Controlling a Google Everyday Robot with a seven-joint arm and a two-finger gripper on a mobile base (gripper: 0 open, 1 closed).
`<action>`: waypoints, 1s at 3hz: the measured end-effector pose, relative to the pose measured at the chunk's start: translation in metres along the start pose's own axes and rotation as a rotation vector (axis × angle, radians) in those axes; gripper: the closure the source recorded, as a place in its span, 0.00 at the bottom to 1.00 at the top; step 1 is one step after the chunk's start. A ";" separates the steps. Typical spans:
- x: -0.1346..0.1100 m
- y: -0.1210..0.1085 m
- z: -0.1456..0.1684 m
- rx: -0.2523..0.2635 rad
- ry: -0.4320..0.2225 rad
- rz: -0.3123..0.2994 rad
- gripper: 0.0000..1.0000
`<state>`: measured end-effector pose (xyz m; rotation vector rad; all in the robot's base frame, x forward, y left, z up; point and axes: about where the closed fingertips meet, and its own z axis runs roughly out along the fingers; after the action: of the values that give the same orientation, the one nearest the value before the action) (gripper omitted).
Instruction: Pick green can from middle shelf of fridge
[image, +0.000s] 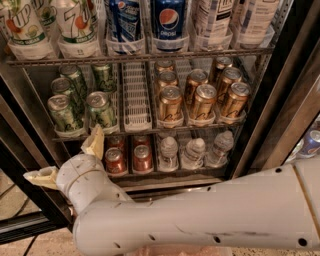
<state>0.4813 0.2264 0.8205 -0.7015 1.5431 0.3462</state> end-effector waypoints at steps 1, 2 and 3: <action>-0.004 -0.011 0.003 0.085 -0.019 0.009 0.00; -0.004 -0.011 0.003 0.085 -0.019 0.009 0.00; -0.005 -0.009 0.008 0.093 -0.045 0.013 0.00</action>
Offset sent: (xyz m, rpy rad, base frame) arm 0.0143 -0.0124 0.0041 0.0332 -0.0294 -0.1083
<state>0.4923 0.2255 0.8259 -0.6077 1.5116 0.2962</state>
